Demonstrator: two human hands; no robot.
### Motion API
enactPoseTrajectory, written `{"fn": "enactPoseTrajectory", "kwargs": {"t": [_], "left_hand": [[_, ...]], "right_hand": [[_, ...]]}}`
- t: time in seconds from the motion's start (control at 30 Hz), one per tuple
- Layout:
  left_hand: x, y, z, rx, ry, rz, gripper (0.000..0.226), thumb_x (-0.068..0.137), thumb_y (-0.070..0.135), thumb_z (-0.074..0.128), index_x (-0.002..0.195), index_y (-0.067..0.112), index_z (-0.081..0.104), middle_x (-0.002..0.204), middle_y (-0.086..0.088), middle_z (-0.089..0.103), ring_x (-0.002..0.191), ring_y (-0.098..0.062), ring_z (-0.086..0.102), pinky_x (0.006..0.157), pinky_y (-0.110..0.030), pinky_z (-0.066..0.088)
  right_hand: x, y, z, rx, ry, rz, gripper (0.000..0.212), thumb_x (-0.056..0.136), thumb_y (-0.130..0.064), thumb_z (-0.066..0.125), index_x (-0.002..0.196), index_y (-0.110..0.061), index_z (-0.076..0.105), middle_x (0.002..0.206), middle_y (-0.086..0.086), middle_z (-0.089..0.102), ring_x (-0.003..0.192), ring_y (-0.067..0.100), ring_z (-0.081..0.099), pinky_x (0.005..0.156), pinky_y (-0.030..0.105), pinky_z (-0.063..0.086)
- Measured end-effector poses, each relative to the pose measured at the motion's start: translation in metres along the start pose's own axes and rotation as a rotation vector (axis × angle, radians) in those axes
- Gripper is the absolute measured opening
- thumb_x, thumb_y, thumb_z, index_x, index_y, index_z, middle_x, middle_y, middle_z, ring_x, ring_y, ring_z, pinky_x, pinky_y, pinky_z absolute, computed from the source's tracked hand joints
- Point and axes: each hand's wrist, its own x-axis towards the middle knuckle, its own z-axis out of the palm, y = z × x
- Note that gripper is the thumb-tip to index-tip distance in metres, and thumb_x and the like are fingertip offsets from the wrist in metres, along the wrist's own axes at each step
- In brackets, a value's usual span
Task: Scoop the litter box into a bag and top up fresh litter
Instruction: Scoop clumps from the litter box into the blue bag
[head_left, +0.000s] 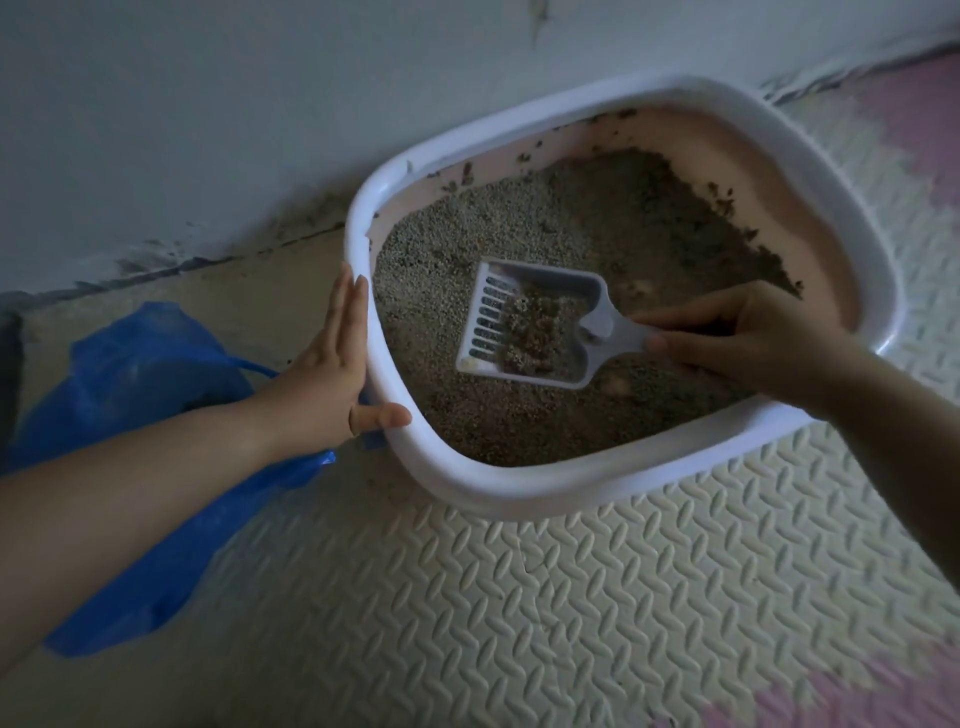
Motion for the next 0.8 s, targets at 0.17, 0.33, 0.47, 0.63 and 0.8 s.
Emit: {"fn": "enactPoseTrajectory", "kwargs": {"t": [0.17,0.33,0.47,0.63,0.8], "left_hand": [[0.0,-0.001,0.0,0.031,0.01,0.002,0.128,0.058,0.075,0.047,0.132,0.021,-0.042,0.14,0.004,-0.052,0.125,-0.001,-0.043,0.109,-0.024,0.0],[-0.001,-0.001,0.0,0.023,0.023,-0.002,0.127,0.06,0.074,0.049,0.133,0.02,-0.041,0.141,0.003,-0.051,0.133,-0.007,-0.032,0.11,-0.027,0.004],[-0.003,-0.001,-0.001,0.028,0.024,0.002,0.125,0.059,0.078,0.045,0.128,0.023,-0.044,0.14,0.004,-0.052,0.136,-0.008,-0.028,0.114,-0.031,0.007],[-0.005,0.001,-0.002,0.04,0.032,-0.007,0.127,0.064,0.075,0.049,0.135,0.019,-0.04,0.141,0.003,-0.051,0.138,-0.01,-0.025,0.116,-0.034,0.009],[-0.008,0.002,-0.008,0.039,0.019,-0.032,0.123,0.07,0.07,0.052,0.141,0.018,-0.034,0.145,0.006,-0.046,0.142,-0.011,-0.02,0.115,-0.03,0.007]], "right_hand": [[-0.009,-0.005,0.005,0.039,0.004,0.017,0.019,0.072,-0.039,0.063,0.089,-0.045,0.067,0.055,-0.011,0.063,0.046,0.0,0.048,0.047,0.008,0.037],[-0.01,-0.008,0.01,0.048,0.017,0.041,0.022,0.071,-0.04,0.062,0.092,-0.044,0.069,0.054,-0.008,0.061,0.043,0.001,0.044,0.045,0.008,0.034],[-0.01,-0.012,0.015,0.054,0.02,0.05,0.024,0.072,-0.039,0.063,0.094,-0.04,0.07,0.053,-0.005,0.059,0.043,0.0,0.044,0.046,0.008,0.035],[-0.007,-0.018,0.02,0.044,0.031,0.05,0.019,0.076,-0.034,0.064,0.092,-0.042,0.068,0.05,-0.008,0.058,0.041,-0.001,0.044,0.044,0.007,0.034],[-0.005,-0.025,0.021,0.064,0.031,0.06,0.019,0.072,-0.042,0.065,0.082,-0.057,0.069,0.052,-0.002,0.057,0.047,0.011,0.042,0.043,0.015,0.035]]}}
